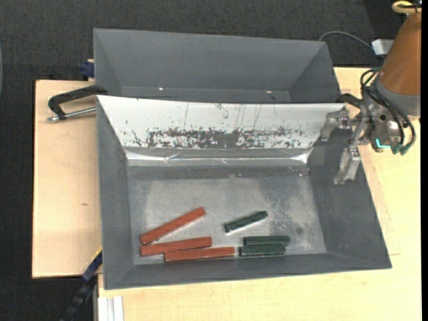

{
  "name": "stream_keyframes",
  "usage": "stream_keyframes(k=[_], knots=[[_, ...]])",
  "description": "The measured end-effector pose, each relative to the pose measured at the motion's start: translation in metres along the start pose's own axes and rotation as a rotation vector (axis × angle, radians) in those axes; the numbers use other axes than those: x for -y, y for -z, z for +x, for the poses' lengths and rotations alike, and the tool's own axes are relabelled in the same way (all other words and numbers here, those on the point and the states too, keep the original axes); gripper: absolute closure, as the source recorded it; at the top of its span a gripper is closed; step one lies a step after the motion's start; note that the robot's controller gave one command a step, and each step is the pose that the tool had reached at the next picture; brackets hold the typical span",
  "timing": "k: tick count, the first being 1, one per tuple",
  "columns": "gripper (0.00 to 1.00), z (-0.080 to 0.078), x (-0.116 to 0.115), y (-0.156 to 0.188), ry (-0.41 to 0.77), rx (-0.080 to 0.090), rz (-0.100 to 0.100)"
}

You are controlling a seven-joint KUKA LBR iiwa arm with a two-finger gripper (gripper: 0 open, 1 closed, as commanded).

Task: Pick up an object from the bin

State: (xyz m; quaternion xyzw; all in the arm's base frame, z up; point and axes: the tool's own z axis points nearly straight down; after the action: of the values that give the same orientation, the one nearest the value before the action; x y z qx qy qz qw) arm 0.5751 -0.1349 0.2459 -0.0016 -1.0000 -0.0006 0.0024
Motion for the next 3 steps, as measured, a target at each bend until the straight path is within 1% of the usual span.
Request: stream_keyframes(k=[1, 2, 3], knots=[[0.0, -0.002, -0.001, 0.005, 0.002, 0.009, 0.002], [0.0, -0.009, -0.051, -0.046, -0.102, 0.01, 0.0], [0.0, 0.011, -0.082, -0.075, 0.058, 0.006, 0.001]])
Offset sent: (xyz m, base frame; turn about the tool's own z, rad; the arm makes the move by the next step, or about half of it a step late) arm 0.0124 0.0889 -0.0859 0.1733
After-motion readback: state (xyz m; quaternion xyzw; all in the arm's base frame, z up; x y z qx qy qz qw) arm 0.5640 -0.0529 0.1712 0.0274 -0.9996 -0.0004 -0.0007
